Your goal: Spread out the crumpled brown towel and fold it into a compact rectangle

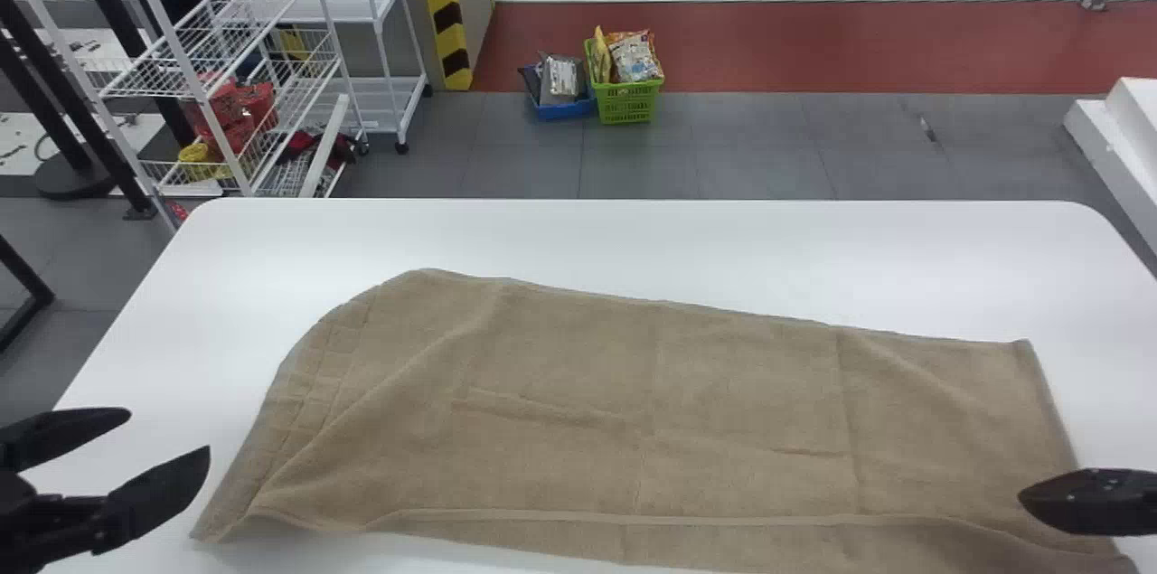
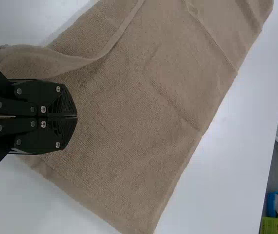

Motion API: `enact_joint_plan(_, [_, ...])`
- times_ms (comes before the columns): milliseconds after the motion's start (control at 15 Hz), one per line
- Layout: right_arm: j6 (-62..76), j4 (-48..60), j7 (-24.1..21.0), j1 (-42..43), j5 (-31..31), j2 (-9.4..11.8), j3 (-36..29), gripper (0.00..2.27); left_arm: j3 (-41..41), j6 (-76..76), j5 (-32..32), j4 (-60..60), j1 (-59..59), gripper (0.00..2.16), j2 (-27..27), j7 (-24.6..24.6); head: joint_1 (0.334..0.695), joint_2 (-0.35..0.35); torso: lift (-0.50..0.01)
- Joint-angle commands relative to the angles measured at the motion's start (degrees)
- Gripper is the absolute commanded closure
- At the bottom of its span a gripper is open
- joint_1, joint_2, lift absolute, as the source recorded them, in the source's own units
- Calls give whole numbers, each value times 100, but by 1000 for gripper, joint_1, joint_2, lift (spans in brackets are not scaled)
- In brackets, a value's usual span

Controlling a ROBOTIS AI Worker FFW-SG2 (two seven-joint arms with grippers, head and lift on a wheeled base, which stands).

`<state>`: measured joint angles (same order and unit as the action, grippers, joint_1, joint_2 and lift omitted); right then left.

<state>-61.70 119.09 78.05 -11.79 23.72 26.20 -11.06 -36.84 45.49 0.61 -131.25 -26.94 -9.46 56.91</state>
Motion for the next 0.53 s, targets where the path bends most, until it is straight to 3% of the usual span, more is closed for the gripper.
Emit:
enact_joint_plan(0, [4, 0, 28, -16, 229, -1, 350, 2125, -51, 0, 0, 2, 5, 73, -3, 22, 695, 88, -127])
enact_joint_plan(467, [127, 475, 28, -403, 53, 17, 421, 2125, -95, 0, -9, -6, -4, 76, 6, 48, 695, 170, -127])
